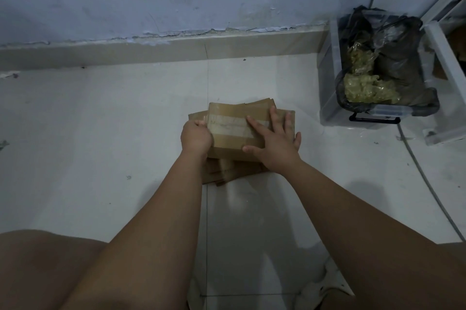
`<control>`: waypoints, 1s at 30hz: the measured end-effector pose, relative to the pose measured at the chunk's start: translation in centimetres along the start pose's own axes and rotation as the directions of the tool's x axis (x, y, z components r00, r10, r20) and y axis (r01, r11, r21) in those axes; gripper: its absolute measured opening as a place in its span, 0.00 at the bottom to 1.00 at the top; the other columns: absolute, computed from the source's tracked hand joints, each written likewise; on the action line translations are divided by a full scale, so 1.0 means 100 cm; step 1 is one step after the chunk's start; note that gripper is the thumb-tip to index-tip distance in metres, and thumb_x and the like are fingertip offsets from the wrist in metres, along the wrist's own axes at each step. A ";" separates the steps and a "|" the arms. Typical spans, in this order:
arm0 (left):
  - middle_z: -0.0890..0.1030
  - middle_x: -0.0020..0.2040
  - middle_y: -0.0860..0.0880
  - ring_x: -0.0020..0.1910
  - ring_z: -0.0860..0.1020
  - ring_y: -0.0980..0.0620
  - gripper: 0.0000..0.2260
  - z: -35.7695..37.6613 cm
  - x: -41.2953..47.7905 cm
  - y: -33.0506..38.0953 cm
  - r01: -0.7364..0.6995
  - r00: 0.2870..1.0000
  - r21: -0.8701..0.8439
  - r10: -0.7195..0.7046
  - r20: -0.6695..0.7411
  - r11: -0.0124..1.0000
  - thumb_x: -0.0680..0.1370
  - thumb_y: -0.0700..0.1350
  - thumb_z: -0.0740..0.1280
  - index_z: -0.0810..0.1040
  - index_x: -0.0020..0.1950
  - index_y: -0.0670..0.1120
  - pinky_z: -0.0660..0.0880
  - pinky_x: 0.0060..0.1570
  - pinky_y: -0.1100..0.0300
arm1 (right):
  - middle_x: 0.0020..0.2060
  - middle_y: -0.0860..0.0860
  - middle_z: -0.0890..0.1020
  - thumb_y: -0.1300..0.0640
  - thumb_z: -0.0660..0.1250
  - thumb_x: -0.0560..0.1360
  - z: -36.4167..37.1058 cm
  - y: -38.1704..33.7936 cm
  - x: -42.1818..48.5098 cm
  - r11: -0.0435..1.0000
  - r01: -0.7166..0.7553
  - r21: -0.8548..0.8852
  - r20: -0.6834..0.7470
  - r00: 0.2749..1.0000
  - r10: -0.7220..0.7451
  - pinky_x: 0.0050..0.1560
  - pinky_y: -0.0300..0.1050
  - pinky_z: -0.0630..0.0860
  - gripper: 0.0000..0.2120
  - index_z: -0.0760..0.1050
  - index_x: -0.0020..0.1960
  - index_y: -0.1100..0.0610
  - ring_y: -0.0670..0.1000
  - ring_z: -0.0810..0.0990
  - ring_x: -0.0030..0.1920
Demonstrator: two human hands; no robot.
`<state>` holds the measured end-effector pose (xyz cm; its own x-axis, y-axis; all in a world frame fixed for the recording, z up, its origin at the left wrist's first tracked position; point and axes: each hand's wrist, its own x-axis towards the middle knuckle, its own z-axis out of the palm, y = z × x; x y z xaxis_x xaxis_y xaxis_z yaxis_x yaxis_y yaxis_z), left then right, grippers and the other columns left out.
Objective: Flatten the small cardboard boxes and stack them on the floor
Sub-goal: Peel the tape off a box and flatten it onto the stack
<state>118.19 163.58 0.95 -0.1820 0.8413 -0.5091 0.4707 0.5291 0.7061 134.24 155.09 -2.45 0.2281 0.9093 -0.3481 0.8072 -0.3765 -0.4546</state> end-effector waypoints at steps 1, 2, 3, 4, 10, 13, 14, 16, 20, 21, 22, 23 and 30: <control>0.74 0.47 0.47 0.49 0.74 0.47 0.07 0.001 -0.001 -0.001 -0.060 0.997 0.054 0.063 -0.042 0.997 0.80 0.39 0.55 0.73 0.49 0.43 0.72 0.48 0.56 | 0.75 0.40 0.34 0.33 0.64 0.71 0.000 0.000 0.001 1.000 -0.002 0.002 0.000 1.000 0.002 0.69 0.67 0.35 0.36 0.46 0.70 0.26 0.54 0.27 0.73; 0.74 0.46 0.48 0.46 0.73 0.48 0.06 0.001 -0.002 -0.002 -0.114 0.989 0.089 0.121 -0.081 0.990 0.80 0.39 0.55 0.71 0.48 0.43 0.72 0.45 0.58 | 0.75 0.41 0.34 0.33 0.64 0.71 0.000 0.000 0.001 1.000 -0.003 0.005 0.000 1.000 0.003 0.69 0.67 0.35 0.36 0.46 0.70 0.26 0.54 0.27 0.73; 0.73 0.45 0.49 0.43 0.73 0.50 0.06 0.002 -0.003 -0.004 -0.152 0.980 0.116 0.165 -0.111 0.982 0.80 0.39 0.55 0.70 0.47 0.43 0.70 0.40 0.60 | 0.75 0.41 0.34 0.33 0.64 0.71 0.000 0.001 0.002 1.000 -0.004 0.009 0.000 1.000 0.004 0.69 0.67 0.36 0.36 0.46 0.70 0.26 0.54 0.27 0.73; 0.73 0.43 0.50 0.39 0.72 0.53 0.05 0.001 -0.003 -0.004 -0.181 0.970 0.136 0.199 -0.137 0.974 0.80 0.38 0.55 0.70 0.47 0.43 0.68 0.35 0.63 | 0.75 0.41 0.34 0.33 0.64 0.71 -0.001 0.001 0.002 1.000 -0.004 0.012 0.000 1.000 0.004 0.69 0.67 0.36 0.36 0.46 0.70 0.26 0.54 0.27 0.73; 0.72 0.36 0.53 0.33 0.70 0.59 0.06 0.000 -0.005 -0.008 -0.229 0.936 0.109 0.250 -0.248 0.967 0.81 0.39 0.58 0.70 0.44 0.44 0.64 0.27 0.74 | 0.75 0.41 0.34 0.33 0.64 0.71 0.001 -0.001 0.001 1.000 -0.009 0.009 -0.003 1.000 0.009 0.70 0.66 0.35 0.36 0.47 0.70 0.26 0.54 0.26 0.73; 0.73 0.36 0.52 0.33 0.71 0.57 0.06 -0.002 -0.006 -0.004 -0.249 0.925 0.083 0.262 -0.274 0.965 0.80 0.38 0.59 0.71 0.43 0.44 0.65 0.28 0.78 | 0.75 0.41 0.34 0.33 0.64 0.71 0.000 -0.002 0.002 1.000 -0.018 0.011 0.005 1.000 0.018 0.70 0.67 0.36 0.35 0.47 0.71 0.26 0.54 0.26 0.73; 0.72 0.36 0.53 0.33 0.70 0.58 0.06 -0.003 -0.007 -0.002 -0.255 0.920 0.080 0.267 -0.286 0.964 0.80 0.38 0.59 0.71 0.43 0.44 0.65 0.29 0.78 | 0.75 0.42 0.34 0.33 0.64 0.71 0.000 -0.003 0.002 1.000 -0.020 0.010 0.008 1.000 0.020 0.70 0.67 0.36 0.35 0.47 0.71 0.26 0.54 0.27 0.73; 0.72 0.35 0.55 0.32 0.69 0.60 0.05 -0.004 -0.008 0.004 -0.276 0.911 0.089 0.290 -0.293 0.957 0.80 0.39 0.60 0.72 0.44 0.44 0.65 0.31 0.77 | 0.75 0.42 0.33 0.34 0.64 0.72 0.000 -0.004 0.002 1.000 -0.023 0.007 0.006 1.000 0.023 0.69 0.68 0.36 0.35 0.47 0.71 0.27 0.55 0.27 0.73; 0.74 0.38 0.56 0.39 0.73 0.58 0.08 -0.005 -0.012 0.010 -0.245 0.938 0.018 0.242 -0.249 0.969 0.77 0.45 0.67 0.76 0.55 0.45 0.67 0.44 0.68 | 0.76 0.44 0.33 0.34 0.63 0.72 -0.003 -0.006 0.000 1.000 -0.022 0.015 0.013 1.000 0.022 0.69 0.69 0.35 0.34 0.47 0.71 0.27 0.56 0.26 0.73; 0.75 0.42 0.54 0.43 0.74 0.56 0.12 -0.005 -0.013 0.011 -0.229 0.946 0.018 0.227 -0.231 0.973 0.76 0.45 0.68 0.76 0.58 0.44 0.67 0.46 0.67 | 0.76 0.44 0.33 0.35 0.63 0.73 -0.004 -0.006 -0.001 1.000 -0.019 0.015 0.015 1.000 0.018 0.69 0.69 0.35 0.33 0.48 0.71 0.27 0.57 0.25 0.73; 0.76 0.44 0.52 0.45 0.74 0.55 0.13 -0.005 -0.014 0.012 -0.218 0.950 0.029 0.218 -0.224 0.976 0.76 0.45 0.69 0.77 0.59 0.43 0.68 0.48 0.66 | 0.76 0.45 0.32 0.35 0.62 0.73 -0.004 -0.007 -0.003 1.000 -0.013 0.011 0.015 1.000 0.013 0.69 0.70 0.35 0.32 0.48 0.71 0.26 0.57 0.25 0.72; 0.77 0.46 0.51 0.45 0.74 0.55 0.13 -0.005 -0.015 0.013 -0.214 0.950 0.040 0.218 -0.225 0.976 0.76 0.45 0.69 0.78 0.59 0.43 0.68 0.48 0.66 | 0.75 0.47 0.32 0.36 0.62 0.74 -0.003 -0.009 -0.004 1.000 -0.007 0.002 0.011 1.000 0.007 0.69 0.70 0.34 0.31 0.49 0.71 0.26 0.58 0.24 0.72; 0.78 0.43 0.53 0.39 0.75 0.58 0.06 0.016 -0.036 0.015 -0.363 0.905 0.129 0.382 -0.186 0.923 0.79 0.41 0.63 0.79 0.50 0.45 0.67 0.37 0.71 | 0.76 0.50 0.32 0.36 0.59 0.76 -0.003 -0.013 -0.004 0.999 -0.033 -0.020 0.016 0.999 0.033 0.68 0.69 0.34 0.26 0.51 0.70 0.25 0.60 0.24 0.71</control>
<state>120.98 161.17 3.06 -0.1455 0.9843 -0.0995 0.6118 0.1686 0.7729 133.26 155.25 -1.44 0.2459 0.8936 -0.3756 0.8103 -0.4022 -0.4262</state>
